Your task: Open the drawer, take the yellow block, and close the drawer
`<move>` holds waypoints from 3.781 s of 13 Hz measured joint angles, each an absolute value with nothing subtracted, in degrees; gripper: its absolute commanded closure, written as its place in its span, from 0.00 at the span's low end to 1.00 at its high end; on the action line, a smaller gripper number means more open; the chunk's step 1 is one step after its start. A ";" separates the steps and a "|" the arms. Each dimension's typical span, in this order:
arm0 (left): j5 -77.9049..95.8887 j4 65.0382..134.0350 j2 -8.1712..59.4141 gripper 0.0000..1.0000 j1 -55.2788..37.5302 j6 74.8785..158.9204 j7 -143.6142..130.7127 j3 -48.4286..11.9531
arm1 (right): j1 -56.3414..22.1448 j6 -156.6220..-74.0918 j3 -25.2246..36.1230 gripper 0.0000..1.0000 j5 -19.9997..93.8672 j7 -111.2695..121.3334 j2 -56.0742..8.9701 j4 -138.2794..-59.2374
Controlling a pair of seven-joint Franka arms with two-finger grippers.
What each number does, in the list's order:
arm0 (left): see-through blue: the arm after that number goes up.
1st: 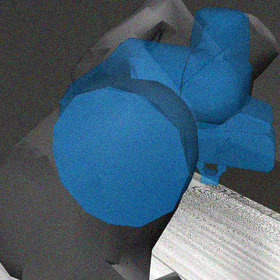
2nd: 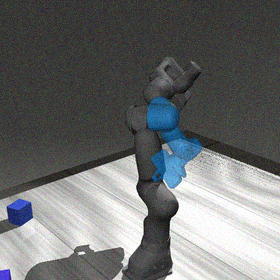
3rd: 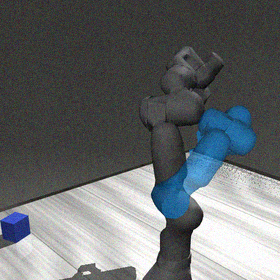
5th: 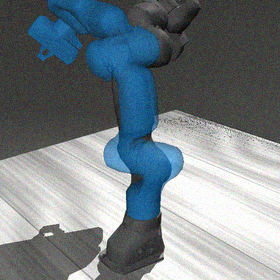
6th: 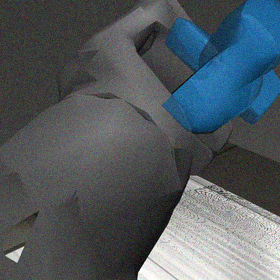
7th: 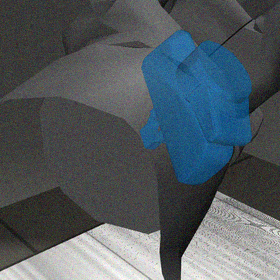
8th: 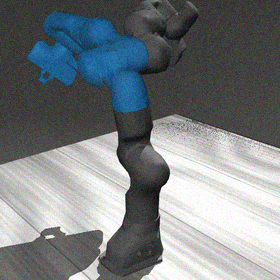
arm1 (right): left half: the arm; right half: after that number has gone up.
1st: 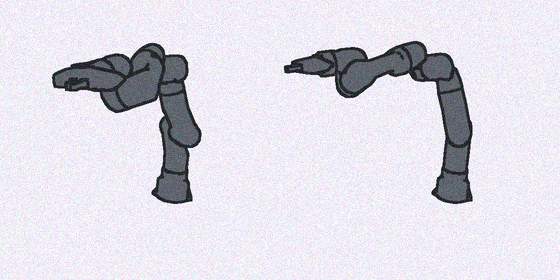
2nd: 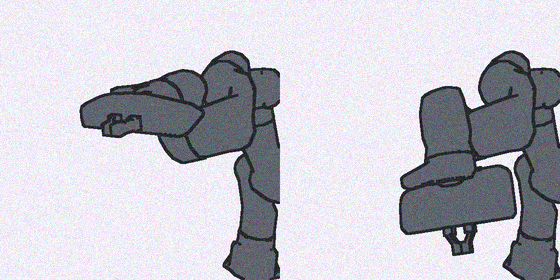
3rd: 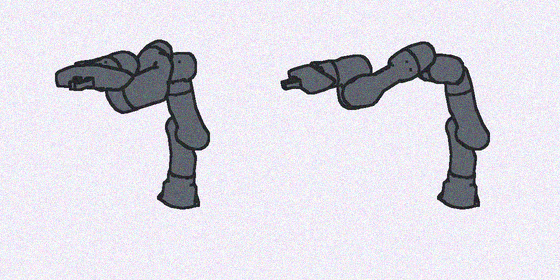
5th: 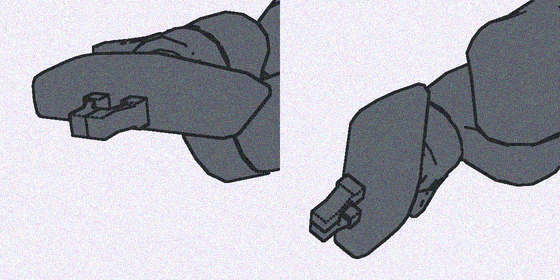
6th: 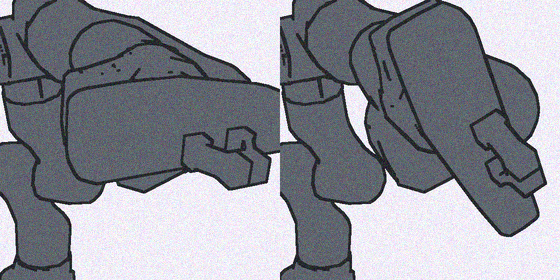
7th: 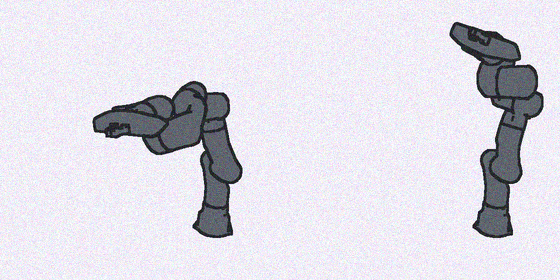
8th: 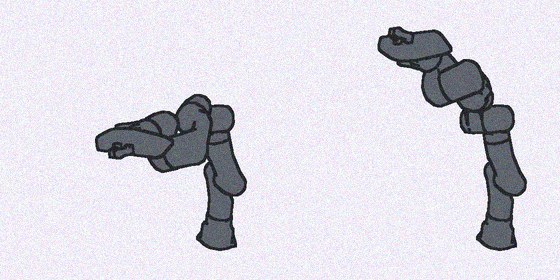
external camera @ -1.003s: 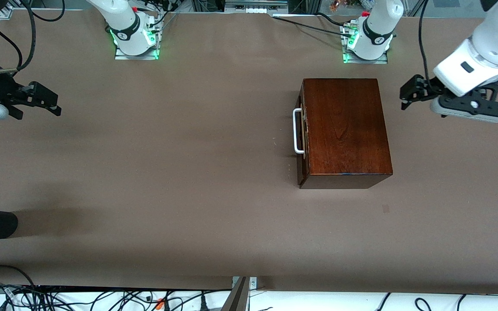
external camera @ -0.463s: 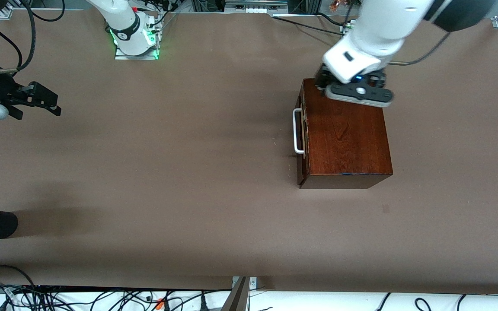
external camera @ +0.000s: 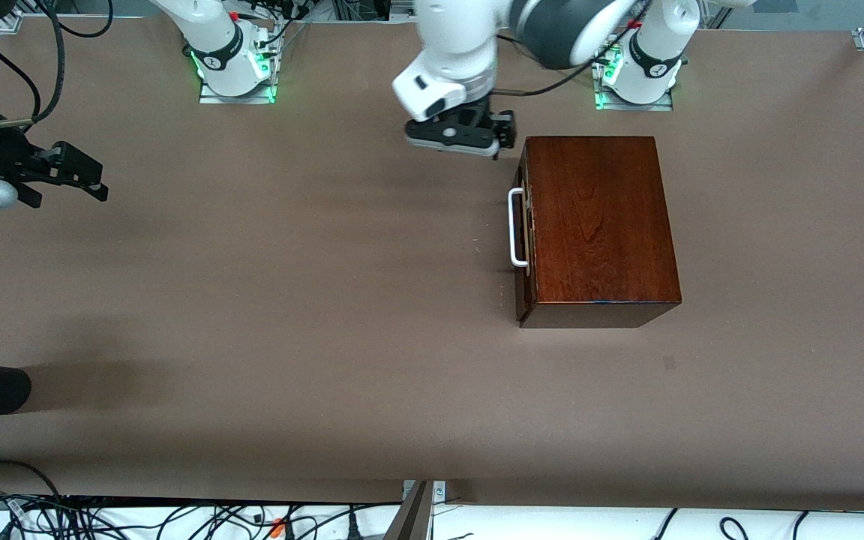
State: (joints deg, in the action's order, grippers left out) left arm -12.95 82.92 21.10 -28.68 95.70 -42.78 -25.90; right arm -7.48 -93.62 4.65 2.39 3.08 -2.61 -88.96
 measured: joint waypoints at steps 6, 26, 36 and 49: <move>-18.68 81.11 29.07 0.00 -29.60 95.68 -45.82 -25.21 | -7.53 -93.62 4.55 0.00 2.39 3.08 -2.61 -88.96; -31.23 82.65 39.06 0.00 -29.10 96.03 -57.24 -23.07 | -7.52 -93.62 4.88 0.00 2.39 3.08 -2.61 -88.97; -33.73 82.65 41.09 0.00 -29.18 97.17 -58.01 -23.07 | -7.39 -93.56 5.58 0.00 2.39 3.08 -2.61 -88.99; -31.89 82.96 40.71 0.00 -30.33 105.82 -58.98 -23.43 | -7.36 -93.56 5.74 0.00 2.39 3.08 -2.61 -88.99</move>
State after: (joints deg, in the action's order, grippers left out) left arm -31.89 82.96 40.71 -30.33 105.82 -58.98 -23.43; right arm -7.36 -93.56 5.74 2.39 3.08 -2.61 -88.99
